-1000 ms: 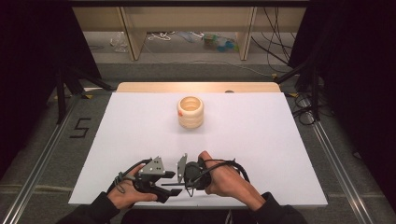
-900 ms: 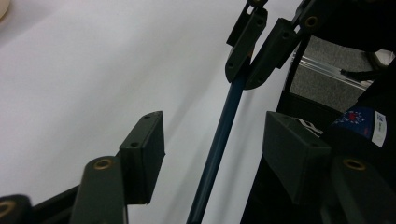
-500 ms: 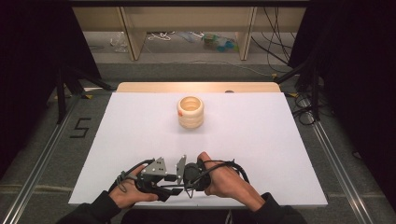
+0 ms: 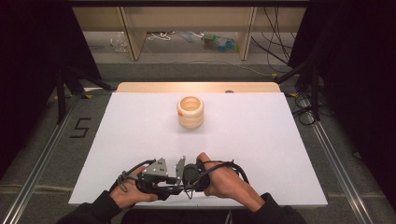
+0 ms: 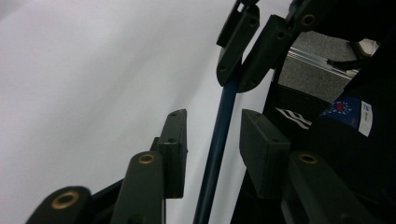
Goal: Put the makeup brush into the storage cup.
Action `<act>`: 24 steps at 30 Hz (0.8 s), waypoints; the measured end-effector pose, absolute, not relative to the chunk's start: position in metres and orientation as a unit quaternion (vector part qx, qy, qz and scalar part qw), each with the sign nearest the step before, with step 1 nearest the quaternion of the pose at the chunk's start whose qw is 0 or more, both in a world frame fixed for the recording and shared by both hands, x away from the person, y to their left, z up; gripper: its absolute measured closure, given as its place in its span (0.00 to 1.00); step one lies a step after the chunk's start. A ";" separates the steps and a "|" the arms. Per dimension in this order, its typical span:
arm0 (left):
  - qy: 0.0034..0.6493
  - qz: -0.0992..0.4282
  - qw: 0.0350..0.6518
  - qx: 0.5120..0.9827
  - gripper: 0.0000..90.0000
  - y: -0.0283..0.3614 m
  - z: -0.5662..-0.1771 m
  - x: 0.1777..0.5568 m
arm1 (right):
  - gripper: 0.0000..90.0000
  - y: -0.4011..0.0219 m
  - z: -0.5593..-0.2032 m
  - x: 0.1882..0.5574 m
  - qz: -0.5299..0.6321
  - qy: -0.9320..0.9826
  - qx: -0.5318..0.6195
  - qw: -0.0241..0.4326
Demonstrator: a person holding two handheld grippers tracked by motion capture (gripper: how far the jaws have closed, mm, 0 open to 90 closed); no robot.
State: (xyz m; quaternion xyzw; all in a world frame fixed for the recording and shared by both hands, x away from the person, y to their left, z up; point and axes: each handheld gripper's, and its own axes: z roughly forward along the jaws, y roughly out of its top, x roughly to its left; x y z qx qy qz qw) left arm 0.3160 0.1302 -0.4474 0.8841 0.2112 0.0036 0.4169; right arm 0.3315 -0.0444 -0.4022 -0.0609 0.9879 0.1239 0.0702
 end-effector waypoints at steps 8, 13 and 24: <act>0.202 -0.003 0.414 0.888 0.75 0.128 -0.449 0.315 | 0.93 -0.044 -0.402 0.331 0.125 0.988 -0.064 0.066; 0.199 -0.002 0.413 0.889 0.77 0.128 -0.449 0.316 | 0.93 -0.044 -0.403 0.332 0.129 0.986 -0.076 0.072; 0.195 -0.003 0.414 0.889 0.82 0.127 -0.450 0.317 | 0.93 -0.044 -0.403 0.332 0.132 0.986 -0.081 0.068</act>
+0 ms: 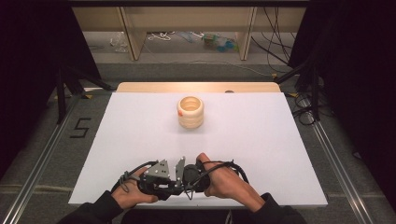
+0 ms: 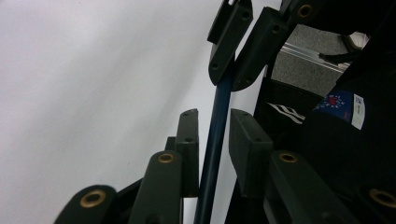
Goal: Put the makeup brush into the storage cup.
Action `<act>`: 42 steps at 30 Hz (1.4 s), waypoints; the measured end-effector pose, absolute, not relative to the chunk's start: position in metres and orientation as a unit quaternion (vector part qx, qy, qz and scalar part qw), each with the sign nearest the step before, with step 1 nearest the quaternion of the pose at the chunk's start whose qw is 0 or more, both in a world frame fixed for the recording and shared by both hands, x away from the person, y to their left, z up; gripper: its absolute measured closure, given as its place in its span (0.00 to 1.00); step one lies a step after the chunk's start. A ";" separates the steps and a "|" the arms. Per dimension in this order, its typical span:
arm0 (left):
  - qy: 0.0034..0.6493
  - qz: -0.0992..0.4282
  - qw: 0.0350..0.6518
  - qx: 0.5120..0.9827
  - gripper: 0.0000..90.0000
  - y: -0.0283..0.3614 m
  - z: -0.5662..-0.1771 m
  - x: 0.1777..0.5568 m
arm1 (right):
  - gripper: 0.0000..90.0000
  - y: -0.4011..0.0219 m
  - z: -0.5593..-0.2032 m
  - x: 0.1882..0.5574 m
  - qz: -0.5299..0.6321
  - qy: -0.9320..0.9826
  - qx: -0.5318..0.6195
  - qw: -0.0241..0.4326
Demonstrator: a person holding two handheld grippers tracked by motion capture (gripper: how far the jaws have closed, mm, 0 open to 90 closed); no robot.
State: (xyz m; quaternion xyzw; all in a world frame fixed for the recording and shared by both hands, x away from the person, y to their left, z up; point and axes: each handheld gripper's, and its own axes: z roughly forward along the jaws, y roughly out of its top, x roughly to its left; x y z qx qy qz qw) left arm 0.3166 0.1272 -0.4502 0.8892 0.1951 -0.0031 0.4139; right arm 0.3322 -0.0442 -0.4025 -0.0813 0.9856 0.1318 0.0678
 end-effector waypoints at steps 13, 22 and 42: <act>0.196 -0.014 0.422 0.885 0.86 0.126 -0.451 0.316 | 0.93 -0.044 -0.402 0.328 0.118 0.989 -0.064 0.058; 0.182 -0.029 0.426 0.886 0.91 0.128 -0.451 0.317 | 0.92 -0.044 -0.402 0.329 0.132 0.985 -0.088 0.064; 0.181 -0.017 0.448 0.876 0.93 0.133 -0.443 0.317 | 0.52 -0.063 -0.372 0.323 0.172 0.981 -0.034 0.088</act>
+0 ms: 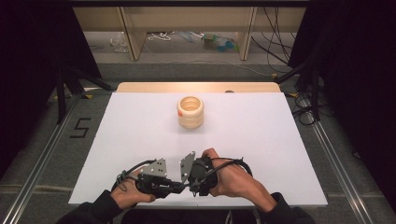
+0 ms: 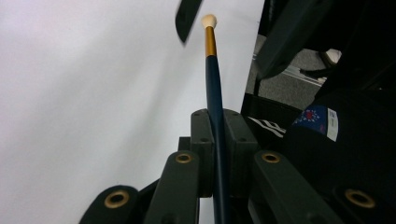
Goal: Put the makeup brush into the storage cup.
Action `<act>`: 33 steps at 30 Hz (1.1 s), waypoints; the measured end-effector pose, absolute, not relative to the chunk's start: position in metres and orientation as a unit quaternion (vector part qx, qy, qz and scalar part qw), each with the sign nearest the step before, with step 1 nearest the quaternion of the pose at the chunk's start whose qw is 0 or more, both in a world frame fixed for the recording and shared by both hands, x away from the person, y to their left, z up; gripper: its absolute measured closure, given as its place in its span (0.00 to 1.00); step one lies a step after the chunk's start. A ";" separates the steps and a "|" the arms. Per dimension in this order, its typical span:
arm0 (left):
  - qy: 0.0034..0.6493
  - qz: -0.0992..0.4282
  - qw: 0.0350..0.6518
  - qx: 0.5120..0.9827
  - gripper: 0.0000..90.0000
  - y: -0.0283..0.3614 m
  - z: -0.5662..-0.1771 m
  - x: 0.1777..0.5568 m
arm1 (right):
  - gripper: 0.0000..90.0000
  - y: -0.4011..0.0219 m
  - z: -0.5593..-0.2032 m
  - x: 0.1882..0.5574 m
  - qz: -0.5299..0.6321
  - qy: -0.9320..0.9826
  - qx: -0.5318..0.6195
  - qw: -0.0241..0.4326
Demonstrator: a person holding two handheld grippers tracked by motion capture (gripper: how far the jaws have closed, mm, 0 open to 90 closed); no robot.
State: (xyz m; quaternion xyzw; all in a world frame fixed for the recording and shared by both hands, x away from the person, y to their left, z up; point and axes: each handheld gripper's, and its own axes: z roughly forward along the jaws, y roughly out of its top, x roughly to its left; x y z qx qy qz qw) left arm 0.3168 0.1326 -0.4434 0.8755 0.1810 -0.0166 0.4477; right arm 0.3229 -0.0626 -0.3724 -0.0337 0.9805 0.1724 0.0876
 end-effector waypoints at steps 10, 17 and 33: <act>0.210 -0.009 0.470 0.857 0.93 0.138 -0.441 0.321 | 0.27 -0.087 -0.362 0.335 0.292 0.944 0.083 0.133; 0.241 0.010 0.491 0.837 0.93 0.144 -0.438 0.323 | 0.20 -0.100 -0.358 0.341 0.339 0.913 0.171 0.150; 0.283 0.064 0.524 0.800 0.93 0.154 -0.434 0.328 | 0.18 -0.129 -0.367 0.348 0.416 0.862 0.267 0.115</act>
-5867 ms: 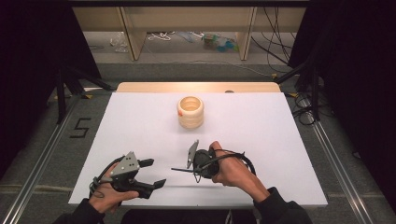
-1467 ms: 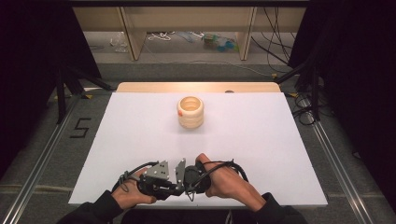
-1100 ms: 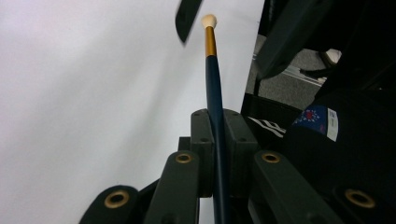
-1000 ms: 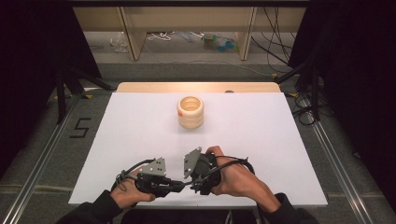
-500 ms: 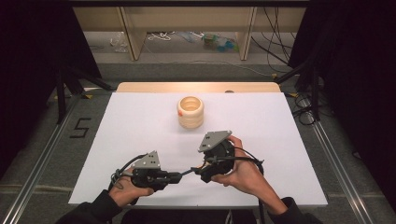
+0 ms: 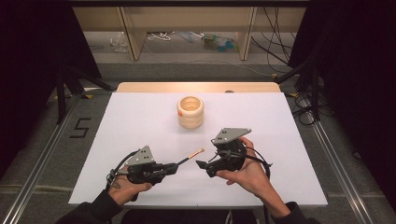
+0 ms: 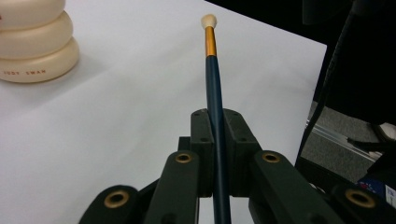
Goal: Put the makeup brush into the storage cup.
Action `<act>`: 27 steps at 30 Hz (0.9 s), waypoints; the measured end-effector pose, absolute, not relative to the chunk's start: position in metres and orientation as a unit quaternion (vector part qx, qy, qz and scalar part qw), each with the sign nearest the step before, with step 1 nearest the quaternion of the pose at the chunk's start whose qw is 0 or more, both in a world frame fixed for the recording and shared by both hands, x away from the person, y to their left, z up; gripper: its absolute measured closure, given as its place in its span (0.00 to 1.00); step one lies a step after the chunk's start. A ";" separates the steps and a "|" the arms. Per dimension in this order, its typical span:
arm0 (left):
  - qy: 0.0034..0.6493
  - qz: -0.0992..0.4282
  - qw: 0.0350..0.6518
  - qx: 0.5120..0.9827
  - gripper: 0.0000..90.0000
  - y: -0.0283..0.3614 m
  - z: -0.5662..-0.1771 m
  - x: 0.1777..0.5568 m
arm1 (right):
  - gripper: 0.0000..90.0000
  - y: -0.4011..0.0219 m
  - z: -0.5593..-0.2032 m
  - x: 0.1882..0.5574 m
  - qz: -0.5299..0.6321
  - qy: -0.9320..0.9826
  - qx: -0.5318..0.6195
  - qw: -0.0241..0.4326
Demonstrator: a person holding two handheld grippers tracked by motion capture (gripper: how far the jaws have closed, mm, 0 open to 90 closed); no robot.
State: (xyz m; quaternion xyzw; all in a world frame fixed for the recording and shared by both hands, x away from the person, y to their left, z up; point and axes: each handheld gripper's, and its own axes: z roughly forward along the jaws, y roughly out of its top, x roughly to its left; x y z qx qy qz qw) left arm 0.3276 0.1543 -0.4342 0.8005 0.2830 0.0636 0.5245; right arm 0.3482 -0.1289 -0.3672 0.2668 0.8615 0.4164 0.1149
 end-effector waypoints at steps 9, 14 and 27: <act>0.287 0.088 0.543 0.784 0.93 0.158 -0.431 0.328 | 0.18 -0.130 -0.378 0.350 0.449 0.844 0.282 0.074; 0.298 0.089 0.558 0.769 0.93 0.159 -0.430 0.327 | 0.18 -0.126 -0.383 0.351 0.470 0.835 0.280 0.050; 0.319 0.104 0.579 0.743 0.93 0.159 -0.428 0.322 | 0.18 -0.118 -0.397 0.356 0.522 0.800 0.295 0.015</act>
